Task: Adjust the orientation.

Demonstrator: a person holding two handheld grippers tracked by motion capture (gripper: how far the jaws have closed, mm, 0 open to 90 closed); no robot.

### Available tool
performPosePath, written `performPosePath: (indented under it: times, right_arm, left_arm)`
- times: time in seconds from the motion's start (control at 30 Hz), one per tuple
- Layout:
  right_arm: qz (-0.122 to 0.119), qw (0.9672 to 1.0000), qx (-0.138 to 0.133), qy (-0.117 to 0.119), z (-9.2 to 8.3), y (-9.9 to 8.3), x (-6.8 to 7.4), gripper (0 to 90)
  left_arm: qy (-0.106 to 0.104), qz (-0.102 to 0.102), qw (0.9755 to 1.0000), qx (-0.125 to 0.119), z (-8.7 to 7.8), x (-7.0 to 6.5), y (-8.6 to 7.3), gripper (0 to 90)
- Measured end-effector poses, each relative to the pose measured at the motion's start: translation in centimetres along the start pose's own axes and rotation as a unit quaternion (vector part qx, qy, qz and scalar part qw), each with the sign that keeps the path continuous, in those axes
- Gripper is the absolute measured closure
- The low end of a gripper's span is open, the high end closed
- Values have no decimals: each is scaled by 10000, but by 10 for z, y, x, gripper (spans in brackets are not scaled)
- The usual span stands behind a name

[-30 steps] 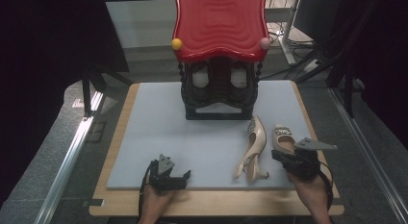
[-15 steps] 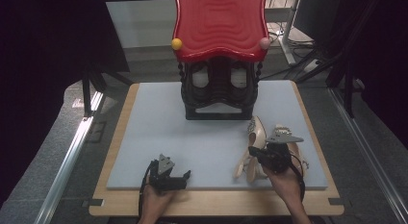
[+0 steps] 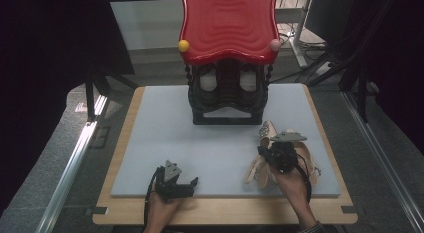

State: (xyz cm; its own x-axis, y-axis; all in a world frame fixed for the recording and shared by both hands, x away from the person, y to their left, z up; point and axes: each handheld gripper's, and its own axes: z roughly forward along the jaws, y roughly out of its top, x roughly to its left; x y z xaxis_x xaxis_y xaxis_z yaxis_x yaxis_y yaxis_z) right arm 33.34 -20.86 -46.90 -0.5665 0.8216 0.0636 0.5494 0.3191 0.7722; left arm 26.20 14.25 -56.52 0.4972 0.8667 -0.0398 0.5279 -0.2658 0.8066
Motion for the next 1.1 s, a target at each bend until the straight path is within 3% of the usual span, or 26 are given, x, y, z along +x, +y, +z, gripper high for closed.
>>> performPosePath:
  times: [0.3, 0.47, 0.8, 1.1]
  right_arm:
    - [234, 9989, 76, -394, -17, 3, -20, 893]
    - [449, 9982, 22, -392, -29, 1, -32, 881]
    - [511, 9978, -94, -417, -51, 5, -46, 810]
    - [607, 9951, -5, -785, -72, 7, -80, 750]
  left_arm:
    - [0, 0, 10000, 0, 0, 0, 0, 58]
    - [-3, -15, 10000, 0, 0, 0, 0, 57]
    - [-3, -11, 10000, -3, 0, 0, 0, 57]
    - [-2, -27, 10000, 1, 0, 0, 0, 57]
